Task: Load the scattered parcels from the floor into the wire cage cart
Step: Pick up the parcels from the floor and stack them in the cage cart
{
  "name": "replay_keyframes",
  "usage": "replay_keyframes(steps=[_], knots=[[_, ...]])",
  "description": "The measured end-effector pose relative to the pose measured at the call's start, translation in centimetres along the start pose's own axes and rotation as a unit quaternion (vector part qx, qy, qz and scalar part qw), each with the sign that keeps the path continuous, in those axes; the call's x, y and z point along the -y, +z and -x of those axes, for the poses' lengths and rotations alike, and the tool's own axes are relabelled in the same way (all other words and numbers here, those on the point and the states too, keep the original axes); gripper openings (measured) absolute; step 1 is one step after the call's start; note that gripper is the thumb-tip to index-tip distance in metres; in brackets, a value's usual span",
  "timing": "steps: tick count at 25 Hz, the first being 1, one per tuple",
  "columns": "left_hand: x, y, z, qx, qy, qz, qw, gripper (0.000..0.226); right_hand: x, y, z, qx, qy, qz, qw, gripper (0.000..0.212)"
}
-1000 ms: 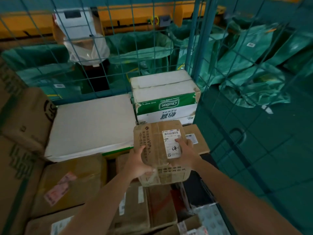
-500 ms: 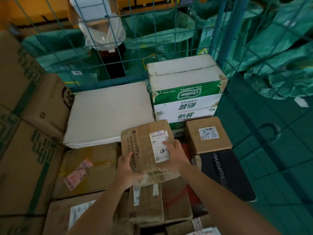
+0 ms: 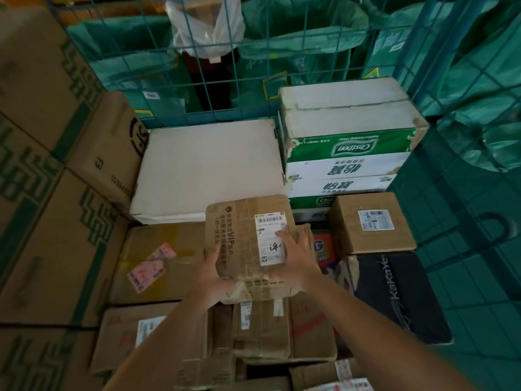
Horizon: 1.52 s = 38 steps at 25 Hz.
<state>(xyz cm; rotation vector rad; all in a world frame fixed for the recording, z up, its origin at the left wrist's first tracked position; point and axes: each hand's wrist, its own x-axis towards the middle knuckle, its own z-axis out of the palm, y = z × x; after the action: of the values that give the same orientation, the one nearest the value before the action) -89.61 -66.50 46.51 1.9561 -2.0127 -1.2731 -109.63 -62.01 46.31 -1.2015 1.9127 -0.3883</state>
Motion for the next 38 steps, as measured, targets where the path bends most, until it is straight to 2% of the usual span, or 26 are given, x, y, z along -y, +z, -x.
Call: replay_keyframes(steps=[3,8,12,15,17,20,22,26,29,31,34,36,38], knots=[[0.5,-0.9,-0.3,0.012,0.017,-0.094,0.995,0.107,0.0,1.3,-0.5,0.029,0.013,0.007,0.999,0.117],[0.2,-1.0,-2.0,0.03,-0.01,-0.089,0.996,0.112,-0.4,1.2,-1.4,0.058,0.023,0.043,0.997,0.118],[-0.1,-2.6,-0.5,0.078,0.008,-0.131,0.988,0.111,0.8,1.0,-0.2,0.036,0.043,0.093,0.994,0.117],[0.5,-5.0,1.6,0.085,0.026,-0.076,0.993,0.096,1.8,0.5,2.0,-0.004,0.043,0.094,0.995,0.105],[0.5,-6.9,3.1,0.077,0.051,-0.05,0.995,0.074,3.5,-0.4,4.1,-0.021,0.036,0.039,0.998,0.087],[-0.5,-10.1,5.8,0.034,0.108,-0.066,0.991,0.034,7.2,-2.1,8.0,-0.05,0.041,-0.024,0.998,0.064],[-1.4,-12.1,8.0,0.014,0.127,-0.052,0.99,0.018,9.7,-2.6,10.3,-0.082,0.029,-0.042,0.995,0.056],[-1.0,-14.6,13.3,-0.03,0.134,-0.036,0.99,0.017,13.4,-1.9,15.0,-0.139,-0.009,-0.07,0.988,0.042],[0.6,-15.9,18.1,-0.075,0.108,0.004,0.991,0.014,15.2,-0.9,17.2,-0.157,-0.052,-0.063,0.984,0.032],[2.5,-16.5,21.6,-0.121,0.077,0.019,0.989,0.009,16.6,0.1,18.3,-0.126,-0.093,-0.033,0.987,0.029],[5.4,-15.7,27.4,-0.19,0.01,0.069,0.979,0.014,18.6,2.9,20.5,-0.052,-0.149,-0.018,0.987,0.023],[7.7,-14.0,31.9,-0.237,-0.042,0.101,0.965,0.008,19.3,5.9,21.7,0.01,-0.187,-0.01,0.982,0.019],[10.7,-12.5,36.1,-0.28,-0.104,0.127,0.946,0.013,20.1,9.2,23.1,0.064,-0.225,0.003,0.972,0.012]])
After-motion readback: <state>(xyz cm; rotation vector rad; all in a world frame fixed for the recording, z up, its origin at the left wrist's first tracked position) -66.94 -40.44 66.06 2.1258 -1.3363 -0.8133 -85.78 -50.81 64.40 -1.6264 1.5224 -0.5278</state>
